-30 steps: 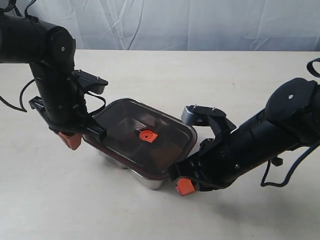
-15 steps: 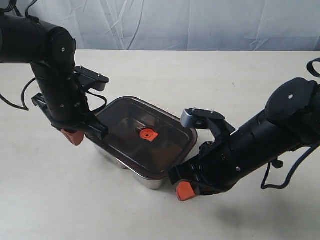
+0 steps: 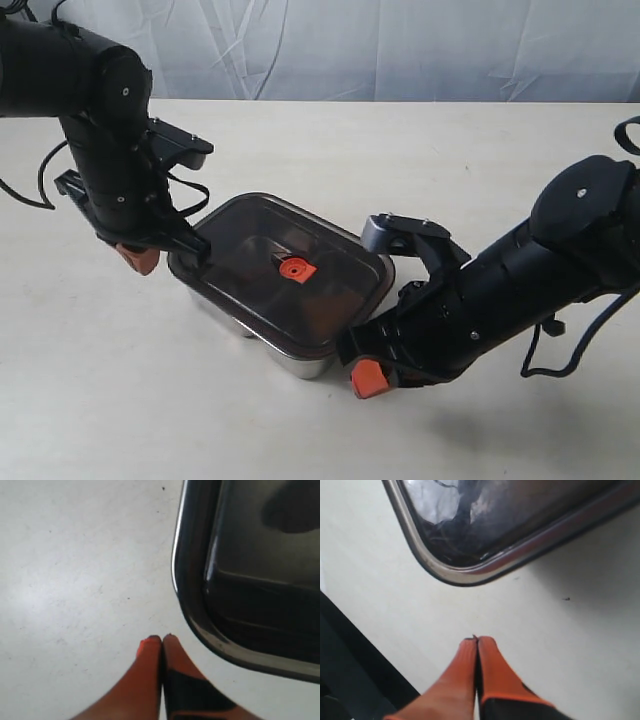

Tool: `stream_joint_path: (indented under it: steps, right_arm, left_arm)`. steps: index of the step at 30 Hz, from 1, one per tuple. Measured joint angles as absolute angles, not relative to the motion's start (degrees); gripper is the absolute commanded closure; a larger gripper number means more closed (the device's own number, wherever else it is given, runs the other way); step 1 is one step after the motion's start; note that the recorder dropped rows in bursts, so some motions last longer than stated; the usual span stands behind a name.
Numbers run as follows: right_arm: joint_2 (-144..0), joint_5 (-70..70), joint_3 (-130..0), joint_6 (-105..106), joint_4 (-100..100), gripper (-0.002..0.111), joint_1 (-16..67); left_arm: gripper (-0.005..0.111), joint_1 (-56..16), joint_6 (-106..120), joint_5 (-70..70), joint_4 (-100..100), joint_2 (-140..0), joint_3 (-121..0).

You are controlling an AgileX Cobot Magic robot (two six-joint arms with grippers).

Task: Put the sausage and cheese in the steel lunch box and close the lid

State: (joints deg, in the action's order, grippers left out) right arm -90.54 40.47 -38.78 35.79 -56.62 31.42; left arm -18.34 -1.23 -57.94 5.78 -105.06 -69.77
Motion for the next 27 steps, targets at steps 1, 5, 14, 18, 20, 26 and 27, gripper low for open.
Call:
stream_joint_path:
  steps: [1, 5, 14, 18, 20, 26, 27]
  right_arm:
    - [-90.5, 40.3, -38.8, 35.8, -57.3, 0.109, 31.4]
    - [-90.5, 39.4, -38.8, 35.8, -59.0, 0.109, 31.4]
    - [-90.5, 39.1, -38.8, 35.8, -63.2, 0.109, 31.4]
    - [-90.5, 38.1, -38.8, 35.8, -63.5, 0.109, 31.4]
    - [-90.5, 37.7, -38.8, 35.8, -63.8, 0.109, 31.4]
    - [-90.5, 36.4, -38.8, 35.8, -64.9, 0.109, 31.4]
    - [-90.5, 36.3, -38.8, 35.8, -64.9, 0.109, 31.4]
  left_arm:
    - [0.107, -18.3, -1.3, -57.9, 6.4, -104.6, -70.3]
    - [0.107, -17.4, -2.2, -57.9, 7.8, -103.6, -72.1]
    - [0.107, -13.3, -2.4, -57.4, 7.3, -103.6, -72.2]
    - [0.107, -13.3, -2.4, -57.3, 7.3, -103.6, -72.2]
    - [0.107, -13.3, -2.3, -57.3, 7.3, -103.6, -72.2]
    - [0.107, -13.3, -2.3, -57.2, 6.9, -103.6, -72.2]
    - [0.107, -13.3, -2.3, -57.2, 6.9, -103.6, -72.2]
